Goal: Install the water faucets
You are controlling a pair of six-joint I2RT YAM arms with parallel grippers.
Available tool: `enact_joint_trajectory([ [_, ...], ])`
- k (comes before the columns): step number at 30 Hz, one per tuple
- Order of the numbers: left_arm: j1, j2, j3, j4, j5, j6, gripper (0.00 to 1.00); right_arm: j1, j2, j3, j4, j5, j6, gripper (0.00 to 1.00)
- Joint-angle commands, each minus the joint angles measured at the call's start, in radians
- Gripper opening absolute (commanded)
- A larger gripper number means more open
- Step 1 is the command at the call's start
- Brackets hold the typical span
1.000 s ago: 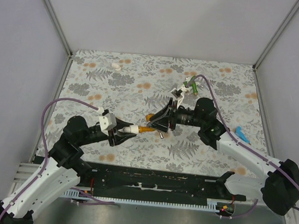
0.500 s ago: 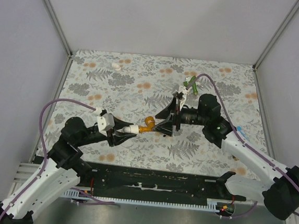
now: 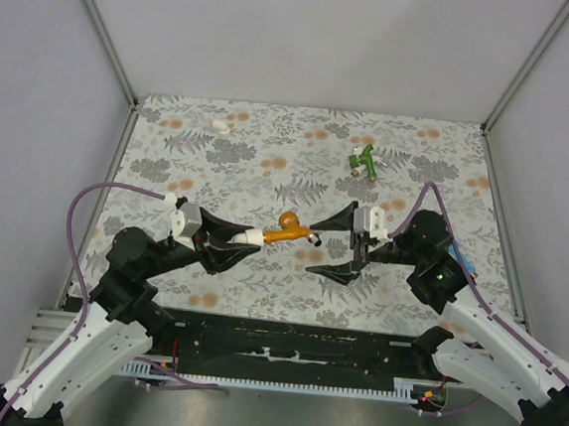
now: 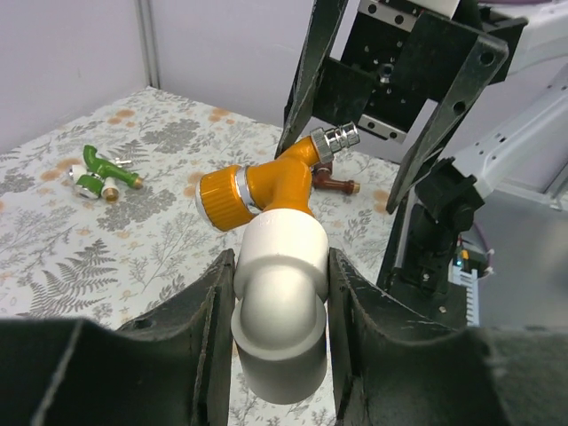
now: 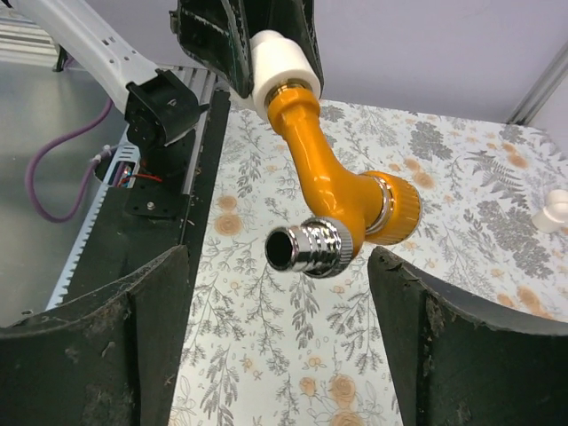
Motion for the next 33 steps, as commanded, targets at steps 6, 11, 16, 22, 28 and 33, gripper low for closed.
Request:
enact_joint_trajectory([
  [6,-0.001,0.019,-0.009,0.227,0.022,-0.290,0.02,-0.002,-0.036,0.009,0.090,-0.006,-0.097,0.88],
  [11,-0.002,0.071,0.002,0.328,0.059,-0.383,0.02,-0.002,0.004,0.009,0.182,-0.036,-0.048,0.87],
  [16,-0.001,0.109,0.016,0.353,0.064,-0.389,0.02,-0.002,0.053,0.014,0.277,-0.059,0.028,0.83],
  [22,-0.002,0.139,0.042,0.360,0.074,-0.375,0.02,0.003,0.102,0.029,0.324,-0.066,0.116,0.76],
  [28,-0.002,0.151,0.074,0.356,0.087,-0.297,0.02,0.004,0.134,0.023,0.370,-0.028,0.254,0.58],
  [33,-0.001,0.142,0.102,0.345,0.103,-0.139,0.02,0.004,0.137,0.020,0.364,0.059,0.399,0.24],
])
